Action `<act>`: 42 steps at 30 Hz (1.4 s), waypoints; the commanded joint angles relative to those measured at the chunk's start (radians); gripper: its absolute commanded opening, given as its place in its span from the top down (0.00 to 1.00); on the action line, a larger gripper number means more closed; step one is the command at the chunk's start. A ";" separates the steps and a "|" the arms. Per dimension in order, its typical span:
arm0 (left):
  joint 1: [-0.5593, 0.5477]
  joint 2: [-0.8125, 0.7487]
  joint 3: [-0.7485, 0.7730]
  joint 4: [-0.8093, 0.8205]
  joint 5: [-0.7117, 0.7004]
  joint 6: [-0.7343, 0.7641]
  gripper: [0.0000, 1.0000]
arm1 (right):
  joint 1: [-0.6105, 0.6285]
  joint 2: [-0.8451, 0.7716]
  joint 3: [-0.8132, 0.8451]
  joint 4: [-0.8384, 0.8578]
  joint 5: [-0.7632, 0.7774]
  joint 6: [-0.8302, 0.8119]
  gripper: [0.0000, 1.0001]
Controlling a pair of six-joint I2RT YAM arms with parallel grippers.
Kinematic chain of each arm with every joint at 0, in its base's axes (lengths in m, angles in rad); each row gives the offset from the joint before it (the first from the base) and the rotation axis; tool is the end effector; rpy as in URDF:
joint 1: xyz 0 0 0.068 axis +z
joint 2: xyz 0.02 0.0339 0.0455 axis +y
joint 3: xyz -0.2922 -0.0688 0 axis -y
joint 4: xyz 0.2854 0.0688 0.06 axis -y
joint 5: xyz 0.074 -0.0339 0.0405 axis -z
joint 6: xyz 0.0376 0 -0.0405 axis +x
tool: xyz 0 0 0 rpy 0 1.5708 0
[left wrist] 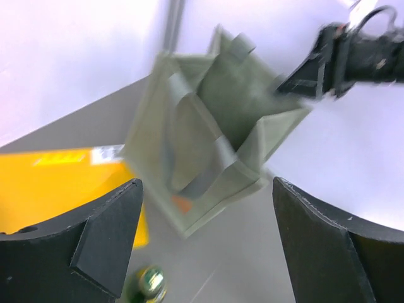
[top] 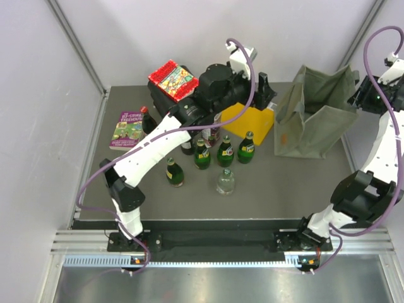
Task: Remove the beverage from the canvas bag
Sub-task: Adjust the canvas bag at the center of the board, then reset both arms
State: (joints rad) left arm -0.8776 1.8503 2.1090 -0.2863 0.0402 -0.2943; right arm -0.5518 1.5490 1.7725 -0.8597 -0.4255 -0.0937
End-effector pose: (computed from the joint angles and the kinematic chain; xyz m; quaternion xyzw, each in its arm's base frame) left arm 0.3009 -0.3646 0.5223 0.2195 0.6824 -0.3975 0.5729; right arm 0.3196 -0.1785 0.4631 0.1055 0.8715 0.0391 0.4774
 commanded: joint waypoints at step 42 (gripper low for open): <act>0.195 -0.611 -0.429 -0.350 -0.536 0.086 0.01 | 0.035 -0.444 -0.022 0.120 0.085 -0.052 0.00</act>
State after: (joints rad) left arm -0.7769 1.2995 1.6871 -0.6147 -0.4980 -0.1455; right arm -0.5190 1.1080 1.7737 -0.7383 -0.4255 -0.2554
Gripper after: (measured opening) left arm 0.987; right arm 0.993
